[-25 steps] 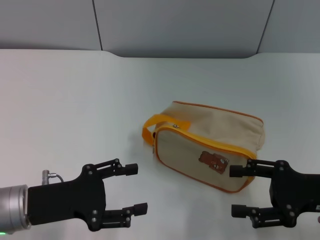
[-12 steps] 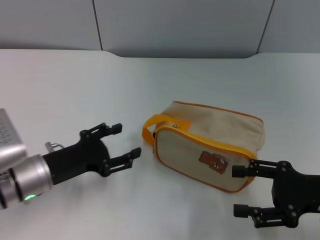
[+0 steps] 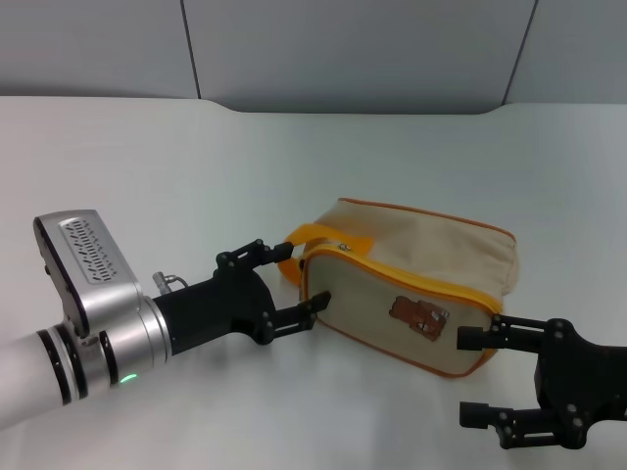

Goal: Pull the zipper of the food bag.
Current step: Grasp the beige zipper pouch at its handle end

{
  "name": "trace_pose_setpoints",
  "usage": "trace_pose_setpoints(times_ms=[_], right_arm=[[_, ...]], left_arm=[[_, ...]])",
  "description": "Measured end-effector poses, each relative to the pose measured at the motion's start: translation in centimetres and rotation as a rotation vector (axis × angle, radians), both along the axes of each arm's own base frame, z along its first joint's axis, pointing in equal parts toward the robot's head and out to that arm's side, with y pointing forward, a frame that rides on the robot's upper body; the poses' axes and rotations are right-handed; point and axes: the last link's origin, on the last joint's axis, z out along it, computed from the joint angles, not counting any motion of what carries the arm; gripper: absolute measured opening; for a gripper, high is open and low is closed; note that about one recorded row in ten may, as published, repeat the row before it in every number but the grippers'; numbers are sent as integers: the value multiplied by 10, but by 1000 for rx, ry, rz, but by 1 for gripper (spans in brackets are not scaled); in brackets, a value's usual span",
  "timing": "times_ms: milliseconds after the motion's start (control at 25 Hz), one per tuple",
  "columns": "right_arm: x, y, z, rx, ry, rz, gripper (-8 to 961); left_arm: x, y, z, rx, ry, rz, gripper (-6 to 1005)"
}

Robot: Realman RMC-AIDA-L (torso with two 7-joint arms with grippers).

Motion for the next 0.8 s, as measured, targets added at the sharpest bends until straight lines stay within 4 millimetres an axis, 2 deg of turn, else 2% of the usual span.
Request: trace_pose_setpoints(times_ms=[240,440,720,800], right_arm=[[0,0,0,1,-1,-2,798],[0,0,-1,3,-2,-3,798],[2,2,-3,14,-14,-16,798],[2,2,-3,15,-13,-16,798]], left_arm=[[3,1,-6,65,6,-4,762],[5,3,-8,77,18,-14,541],[4,3,-10,83,34,-13,338],[4,3,-10,84,32,-15,322]])
